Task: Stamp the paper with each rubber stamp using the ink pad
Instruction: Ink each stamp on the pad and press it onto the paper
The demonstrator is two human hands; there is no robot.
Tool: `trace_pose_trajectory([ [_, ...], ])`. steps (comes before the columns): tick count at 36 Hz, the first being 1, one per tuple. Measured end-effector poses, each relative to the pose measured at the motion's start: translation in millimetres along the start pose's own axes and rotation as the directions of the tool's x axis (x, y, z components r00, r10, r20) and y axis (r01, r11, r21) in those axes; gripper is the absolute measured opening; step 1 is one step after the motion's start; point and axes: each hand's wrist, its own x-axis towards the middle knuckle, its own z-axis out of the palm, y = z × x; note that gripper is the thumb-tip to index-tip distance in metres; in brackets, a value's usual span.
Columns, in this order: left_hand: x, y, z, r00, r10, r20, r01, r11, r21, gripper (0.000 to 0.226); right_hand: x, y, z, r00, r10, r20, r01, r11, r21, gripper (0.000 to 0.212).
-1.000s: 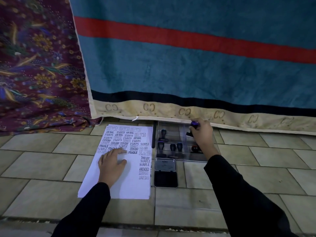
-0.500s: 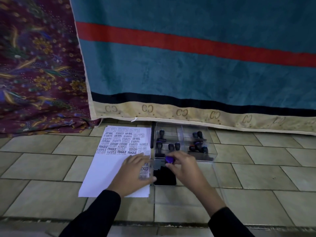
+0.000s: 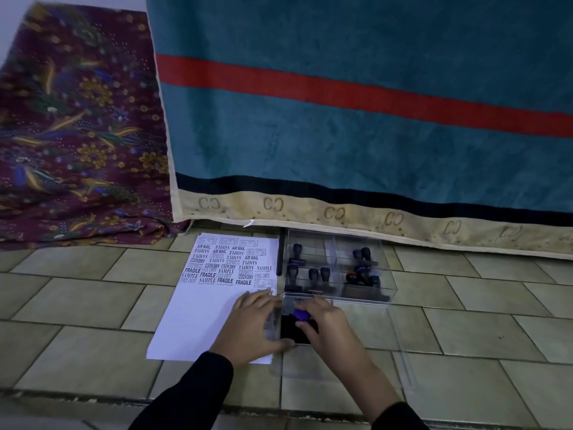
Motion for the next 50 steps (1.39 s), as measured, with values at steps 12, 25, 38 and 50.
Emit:
trace_pose_trajectory([
  [12, -1.1, -0.7, 4.4, 1.0, 0.002, 0.018, -0.002, 0.999, 0.033, 0.08, 2.6, -1.6, -0.9, 1.0, 0.021, 0.006, -0.021, 1.0, 0.018, 0.027],
  [25, -14.5, -52.9, -11.6, 0.924, -0.335, -0.183, 0.34, 0.94, -0.002, 0.053, 6.8, -21.5, 9.9, 0.998, -0.062, -0.017, 0.064, 0.987, 0.149, 0.034],
  [38, -16.5, -58.9, -4.2, 0.92, -0.358, -0.159, 0.362, 0.932, -0.002, 0.055, 17.6, -31.7, 32.5, 0.992, -0.068, 0.109, 0.059, 0.995, 0.079, 0.035],
  [50, -14.8, -57.0, -6.0, 0.918, -0.368, -0.148, 0.374, 0.927, 0.015, 0.056, 19.0, -37.0, 39.3, 0.987, -0.083, 0.136, 0.074, 0.995, 0.074, 0.035],
])
